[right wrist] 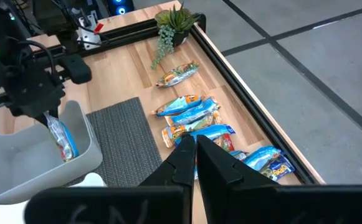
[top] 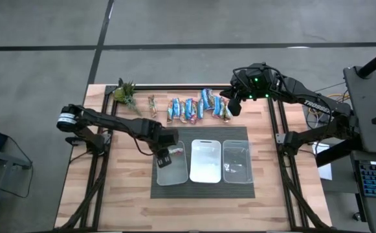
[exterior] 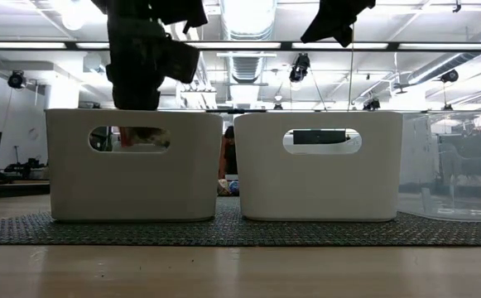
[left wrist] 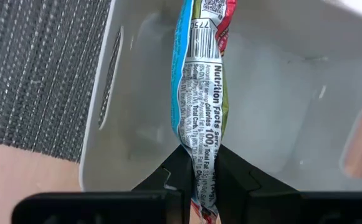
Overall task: Pick and place Granola Bars by type
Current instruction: Put the red granola bar into the gray bin
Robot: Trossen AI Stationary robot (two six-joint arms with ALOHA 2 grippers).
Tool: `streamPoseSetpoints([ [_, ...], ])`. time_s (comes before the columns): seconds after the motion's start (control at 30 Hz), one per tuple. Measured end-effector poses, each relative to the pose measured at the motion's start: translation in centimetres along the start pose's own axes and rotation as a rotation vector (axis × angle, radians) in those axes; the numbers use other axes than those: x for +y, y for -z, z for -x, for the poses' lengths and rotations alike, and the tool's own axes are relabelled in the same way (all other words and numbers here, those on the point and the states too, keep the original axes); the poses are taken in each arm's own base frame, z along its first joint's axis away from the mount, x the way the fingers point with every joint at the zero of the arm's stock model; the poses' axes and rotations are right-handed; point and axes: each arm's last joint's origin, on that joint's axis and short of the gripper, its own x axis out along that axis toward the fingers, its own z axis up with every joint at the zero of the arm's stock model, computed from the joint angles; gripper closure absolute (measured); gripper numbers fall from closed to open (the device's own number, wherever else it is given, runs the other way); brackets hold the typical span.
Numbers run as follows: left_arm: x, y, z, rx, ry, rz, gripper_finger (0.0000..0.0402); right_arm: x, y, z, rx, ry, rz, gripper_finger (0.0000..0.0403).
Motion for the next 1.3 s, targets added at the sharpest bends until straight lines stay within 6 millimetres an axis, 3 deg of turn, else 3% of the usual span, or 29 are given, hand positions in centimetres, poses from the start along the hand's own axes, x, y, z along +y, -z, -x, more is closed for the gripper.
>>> streamPoseSetpoints([
  [0.33, 0.4, 0.4, -1.4, -0.026, -0.005, -0.017, 0.0369, 0.0, 0.0, 0.0, 0.0, 0.001, -0.001, 0.0394],
  [0.8, 0.5, 0.3, -1.5, -0.045, -0.008, -0.024, 0.0368, 0.0, 0.0, 0.0, 0.0, 0.001, -0.001, 0.0394],
  [1.13, 0.6, 0.2, -1.5, -0.049, -0.016, -0.021, 0.0292, 0.0, 0.0, 0.0, 0.0, 0.0, 0.0, 0.0394],
  [1.3, 0.6, 0.2, -1.5, -0.048, -0.016, -0.023, 0.0279, 0.0, 0.0, 0.0, -0.001, 0.001, 0.0, 0.0394],
])
